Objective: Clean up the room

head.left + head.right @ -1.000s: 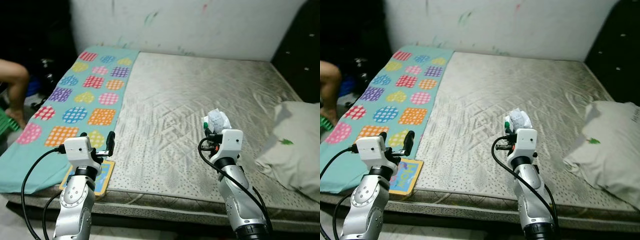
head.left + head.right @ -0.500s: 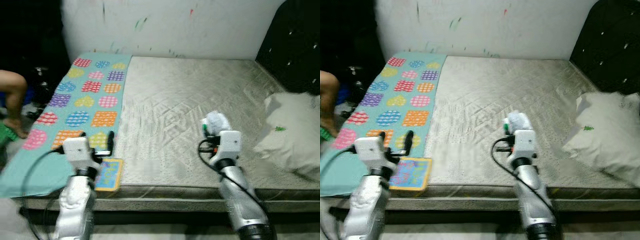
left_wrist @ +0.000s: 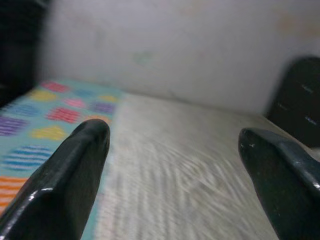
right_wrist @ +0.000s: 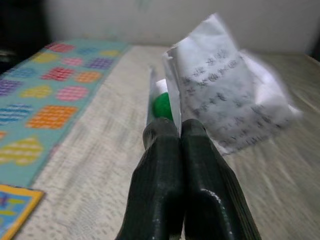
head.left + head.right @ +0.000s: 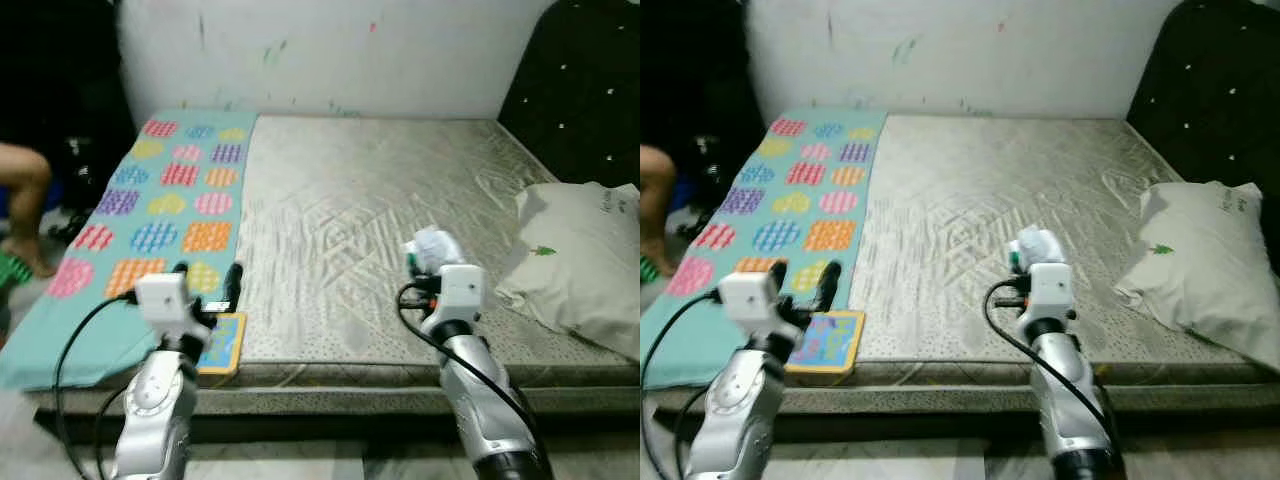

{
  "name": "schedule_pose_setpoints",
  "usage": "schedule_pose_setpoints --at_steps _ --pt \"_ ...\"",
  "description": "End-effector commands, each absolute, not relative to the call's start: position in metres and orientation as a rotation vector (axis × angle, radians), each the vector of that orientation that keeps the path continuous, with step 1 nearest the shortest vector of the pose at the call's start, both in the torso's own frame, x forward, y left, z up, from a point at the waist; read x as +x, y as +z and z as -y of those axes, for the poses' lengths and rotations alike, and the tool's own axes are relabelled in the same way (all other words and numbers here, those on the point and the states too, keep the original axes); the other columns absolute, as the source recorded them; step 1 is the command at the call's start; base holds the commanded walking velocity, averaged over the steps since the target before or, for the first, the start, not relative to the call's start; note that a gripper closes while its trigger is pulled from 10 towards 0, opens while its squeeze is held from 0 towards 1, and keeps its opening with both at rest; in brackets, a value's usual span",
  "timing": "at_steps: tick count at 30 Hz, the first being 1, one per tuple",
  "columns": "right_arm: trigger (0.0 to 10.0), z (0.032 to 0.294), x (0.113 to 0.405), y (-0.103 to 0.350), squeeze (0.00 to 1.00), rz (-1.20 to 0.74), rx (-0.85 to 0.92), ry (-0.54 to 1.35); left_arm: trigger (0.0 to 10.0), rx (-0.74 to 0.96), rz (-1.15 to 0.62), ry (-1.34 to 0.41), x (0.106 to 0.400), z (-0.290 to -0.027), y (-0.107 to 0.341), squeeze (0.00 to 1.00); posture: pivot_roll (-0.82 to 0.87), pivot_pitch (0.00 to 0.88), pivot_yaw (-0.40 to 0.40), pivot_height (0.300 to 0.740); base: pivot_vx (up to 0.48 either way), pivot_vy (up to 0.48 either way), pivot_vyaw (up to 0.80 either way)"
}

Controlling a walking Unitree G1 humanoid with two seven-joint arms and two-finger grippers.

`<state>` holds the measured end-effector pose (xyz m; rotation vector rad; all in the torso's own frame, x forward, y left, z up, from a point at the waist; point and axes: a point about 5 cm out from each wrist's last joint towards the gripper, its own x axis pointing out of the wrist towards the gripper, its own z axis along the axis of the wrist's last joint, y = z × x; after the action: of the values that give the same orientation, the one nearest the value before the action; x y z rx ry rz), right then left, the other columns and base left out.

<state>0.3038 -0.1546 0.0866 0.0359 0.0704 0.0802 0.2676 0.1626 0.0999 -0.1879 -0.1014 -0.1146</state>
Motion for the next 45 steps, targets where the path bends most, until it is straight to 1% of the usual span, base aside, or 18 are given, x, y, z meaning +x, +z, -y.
schedule_pose_setpoints --at_steps 1,17,20,26,31,45 --pt "10.0 0.1522 0.3027 0.0848 0.0 -0.075 0.04 0.083 10.0 -0.184 0.09 -0.121 0.268 -0.1643 0.0987 0.0 0.0 0.0 -0.007 0.74 0.296 0.0 0.0" --pt "10.0 0.1544 0.3022 0.0829 0.0 -0.076 0.03 0.074 10.0 -0.191 0.082 -0.129 0.2678 -0.1621 0.0983 0.0 -0.01 0.0 -0.004 0.74 0.291 0.0 0.0" --pt "10.0 0.1548 0.3016 0.0817 0.0 -0.079 0.027 0.073 10.0 -0.189 0.071 -0.081 0.2697 -0.1626 0.0964 0.0 -0.01 0.0 -0.004 0.74 0.0 0.0 0.0" --pt "10.0 0.1569 0.3012 0.0807 0.0 -0.08 0.02 0.07 10.0 -0.198 0.062 -0.088 0.2697 -0.162 0.0947 0.0 -0.01 0.0 -0.005 0.74 0.0 0.0 0.0" --pt "10.0 0.1572 0.302 0.081 0.0 -0.08 0.018 0.07 10.0 -0.204 0.062 -0.094 0.2699 -0.1616 0.0946 0.0 -0.01 0.0 -0.006 0.74 0.0 0.0 -0.74" --pt "10.0 0.1553 0.3034 0.0802 0.0 -0.083 0.016 0.074 10.0 -0.205 0.065 -0.111 0.2707 -0.1614 0.0956 0.0 0.0 0.0 -0.003 0.74 0.0 0.3 -0.6"
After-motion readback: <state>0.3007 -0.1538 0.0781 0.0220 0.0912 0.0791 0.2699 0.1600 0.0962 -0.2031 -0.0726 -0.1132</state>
